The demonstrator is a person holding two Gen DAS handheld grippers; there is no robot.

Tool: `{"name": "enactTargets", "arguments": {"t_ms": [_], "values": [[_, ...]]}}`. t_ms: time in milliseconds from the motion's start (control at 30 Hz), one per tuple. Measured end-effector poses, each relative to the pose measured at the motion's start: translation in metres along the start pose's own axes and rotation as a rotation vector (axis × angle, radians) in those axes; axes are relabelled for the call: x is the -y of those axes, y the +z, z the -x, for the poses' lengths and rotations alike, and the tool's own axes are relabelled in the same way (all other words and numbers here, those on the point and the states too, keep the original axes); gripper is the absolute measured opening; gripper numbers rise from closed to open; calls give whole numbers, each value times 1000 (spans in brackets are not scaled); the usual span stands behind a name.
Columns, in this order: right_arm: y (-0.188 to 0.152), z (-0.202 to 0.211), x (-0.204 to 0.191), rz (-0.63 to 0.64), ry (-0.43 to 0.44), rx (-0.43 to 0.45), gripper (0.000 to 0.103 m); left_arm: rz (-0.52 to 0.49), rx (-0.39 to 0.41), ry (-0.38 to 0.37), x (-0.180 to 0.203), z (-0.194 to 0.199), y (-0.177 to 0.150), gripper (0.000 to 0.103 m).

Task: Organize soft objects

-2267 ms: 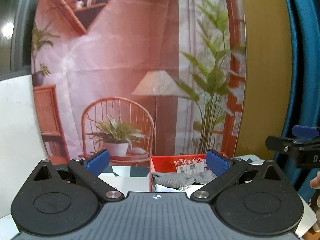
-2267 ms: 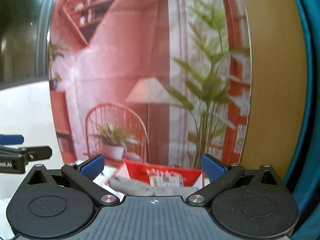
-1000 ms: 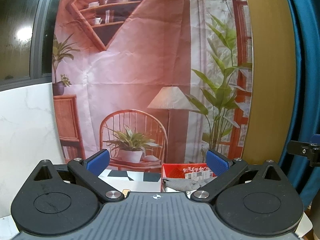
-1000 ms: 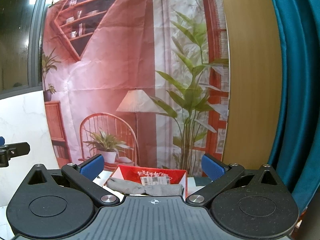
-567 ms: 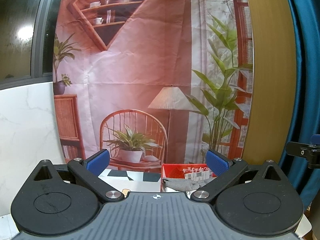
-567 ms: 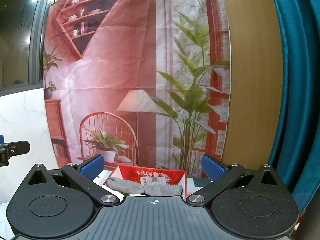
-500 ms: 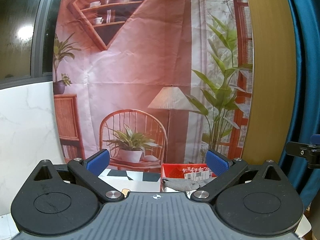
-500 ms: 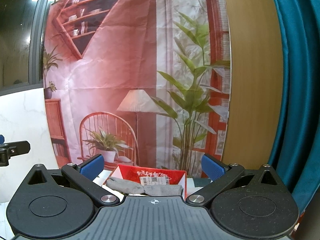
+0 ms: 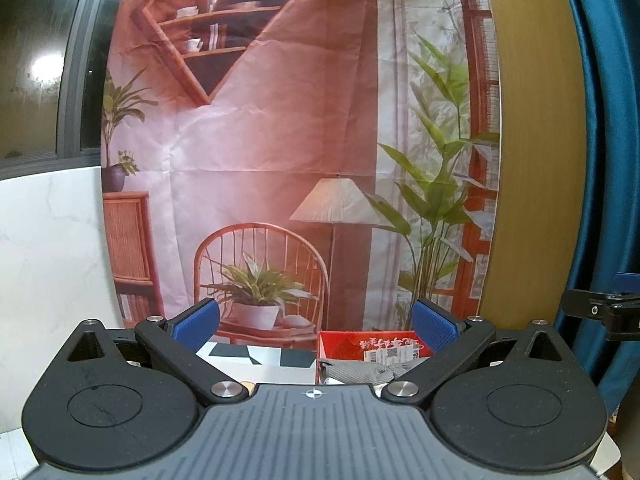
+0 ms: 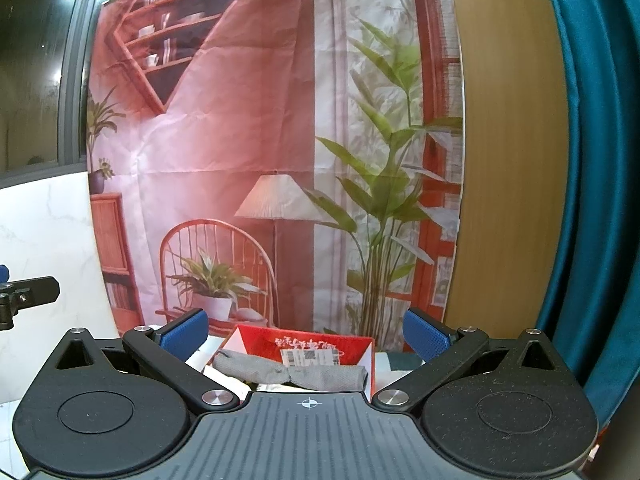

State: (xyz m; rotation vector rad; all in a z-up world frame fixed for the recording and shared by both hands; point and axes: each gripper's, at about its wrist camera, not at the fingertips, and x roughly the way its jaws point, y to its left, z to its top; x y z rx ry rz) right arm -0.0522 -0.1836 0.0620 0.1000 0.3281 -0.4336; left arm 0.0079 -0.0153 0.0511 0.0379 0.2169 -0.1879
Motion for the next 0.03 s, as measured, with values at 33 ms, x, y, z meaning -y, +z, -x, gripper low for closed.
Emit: {"name": "enactTargets", "arguments": {"t_ms": [33], "values": [[0, 0, 0, 0, 0, 0, 103, 3, -3, -5, 0, -1, 0, 103]]}}
